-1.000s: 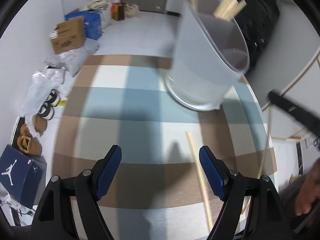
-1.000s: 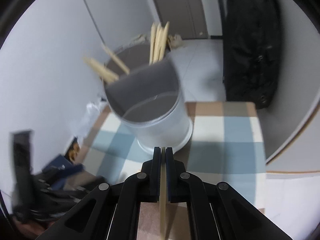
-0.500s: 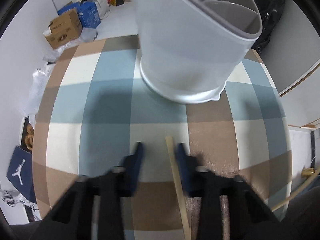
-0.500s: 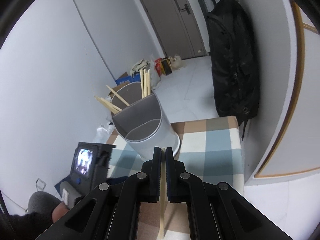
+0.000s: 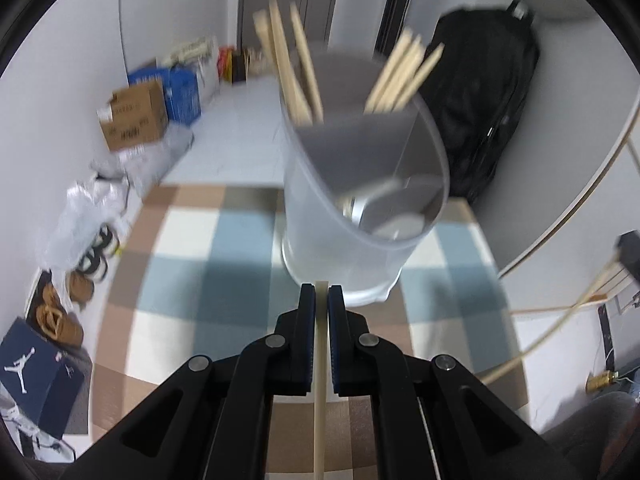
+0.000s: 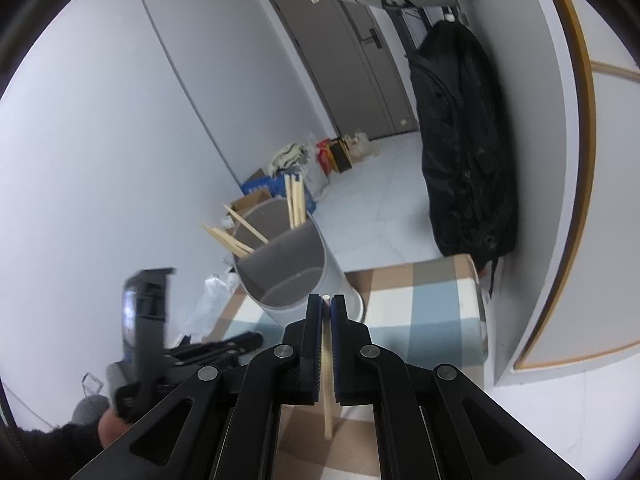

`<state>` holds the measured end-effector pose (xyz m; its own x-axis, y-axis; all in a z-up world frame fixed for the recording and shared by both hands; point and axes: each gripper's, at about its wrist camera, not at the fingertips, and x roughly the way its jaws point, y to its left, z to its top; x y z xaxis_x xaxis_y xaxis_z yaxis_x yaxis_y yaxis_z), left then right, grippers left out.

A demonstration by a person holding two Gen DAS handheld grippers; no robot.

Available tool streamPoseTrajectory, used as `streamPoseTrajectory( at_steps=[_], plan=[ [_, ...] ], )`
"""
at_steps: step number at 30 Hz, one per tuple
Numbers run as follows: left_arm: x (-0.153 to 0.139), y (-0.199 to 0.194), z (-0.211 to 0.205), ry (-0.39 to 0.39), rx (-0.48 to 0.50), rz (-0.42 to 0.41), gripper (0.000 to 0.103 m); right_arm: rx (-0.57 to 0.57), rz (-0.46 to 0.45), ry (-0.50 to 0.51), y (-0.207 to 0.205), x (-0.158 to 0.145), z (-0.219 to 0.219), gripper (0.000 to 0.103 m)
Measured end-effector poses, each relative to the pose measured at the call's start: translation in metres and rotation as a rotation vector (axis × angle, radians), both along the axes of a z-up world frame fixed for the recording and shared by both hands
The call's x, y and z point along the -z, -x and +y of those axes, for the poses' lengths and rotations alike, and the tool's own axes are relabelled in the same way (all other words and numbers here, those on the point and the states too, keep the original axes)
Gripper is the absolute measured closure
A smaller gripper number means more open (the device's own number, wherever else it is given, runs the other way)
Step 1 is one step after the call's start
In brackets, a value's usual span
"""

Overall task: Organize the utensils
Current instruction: 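Lift both held chopsticks upright and carry them above the white holder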

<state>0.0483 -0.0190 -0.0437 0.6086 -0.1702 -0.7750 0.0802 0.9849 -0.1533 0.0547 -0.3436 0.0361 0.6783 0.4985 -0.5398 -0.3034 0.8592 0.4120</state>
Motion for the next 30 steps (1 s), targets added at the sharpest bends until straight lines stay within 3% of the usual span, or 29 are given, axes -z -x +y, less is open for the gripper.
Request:
streamPoseTrajectory(
  at_steps=[10, 22, 30],
  plan=[
    [-0.059, -0.001, 0.001, 0.07, 0.035, -0.183, 0.101, -0.031, -0.075, -0.002, 0.005, -0.019, 0.012, 0.099],
    [-0.101, -0.001, 0.006, 0.072, 0.092, -0.291, 0.101, -0.059, -0.171, -0.002, -0.003, -0.06, 0.028, 0.099],
    [-0.148, -0.001, 0.015, 0.088, 0.092, -0.375, 0.101, -0.078, -0.237, -0.012, -0.024, -0.102, 0.035, 0.1]
  ],
)
